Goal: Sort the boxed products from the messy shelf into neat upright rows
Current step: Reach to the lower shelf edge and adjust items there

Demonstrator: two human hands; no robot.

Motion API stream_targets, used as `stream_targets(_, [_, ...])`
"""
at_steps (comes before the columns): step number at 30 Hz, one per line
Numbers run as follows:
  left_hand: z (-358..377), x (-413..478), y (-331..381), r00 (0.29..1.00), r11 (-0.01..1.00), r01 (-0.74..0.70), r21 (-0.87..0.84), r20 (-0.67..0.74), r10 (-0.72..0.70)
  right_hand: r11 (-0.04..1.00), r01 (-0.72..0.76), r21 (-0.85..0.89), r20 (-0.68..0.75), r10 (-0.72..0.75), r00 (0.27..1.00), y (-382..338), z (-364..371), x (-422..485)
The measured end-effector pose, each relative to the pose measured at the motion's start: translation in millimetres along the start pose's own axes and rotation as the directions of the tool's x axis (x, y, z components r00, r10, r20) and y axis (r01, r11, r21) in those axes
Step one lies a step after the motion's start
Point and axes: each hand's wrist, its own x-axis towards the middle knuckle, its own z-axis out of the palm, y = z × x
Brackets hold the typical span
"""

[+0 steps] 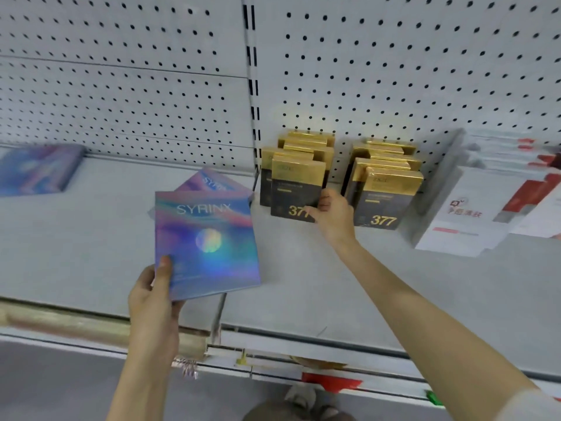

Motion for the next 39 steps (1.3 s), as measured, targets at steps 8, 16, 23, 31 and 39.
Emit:
stream_targets(8, [18,-1,-3,0.996,0.999,0.012,-0.031,0.091,-0.009,0.996,-0.06,0.059,0.0,0.06,0.998,12,4,3])
stream_targets(16, [54,-11,-6,0.956,0.998,0.032,-0.055,0.293,-0.014,0.734,-0.326,0.595,0.25,0.215,0.944,-7,-42,-65])
stream_targets(23, [156,-63,-22,0.794,0.993,0.111,0.041,0.597,-0.114,0.742,-0.305,0.597,0.214,0.22,0.952,16,-136,-116])
stream_targets(31, [282,-180,-68,0.429,0.933,-0.257,0.252,0.895,-0.123,0.769,-0.194,0.609,-0.136,0.342,0.93,118,-306,-165])
stream_targets(39, [406,-320,-150,0.438,0.831,-0.433,0.349,0.887,-0.145,0.914,-0.109,0.39,-0.273,0.228,0.934,245,-477,-171])
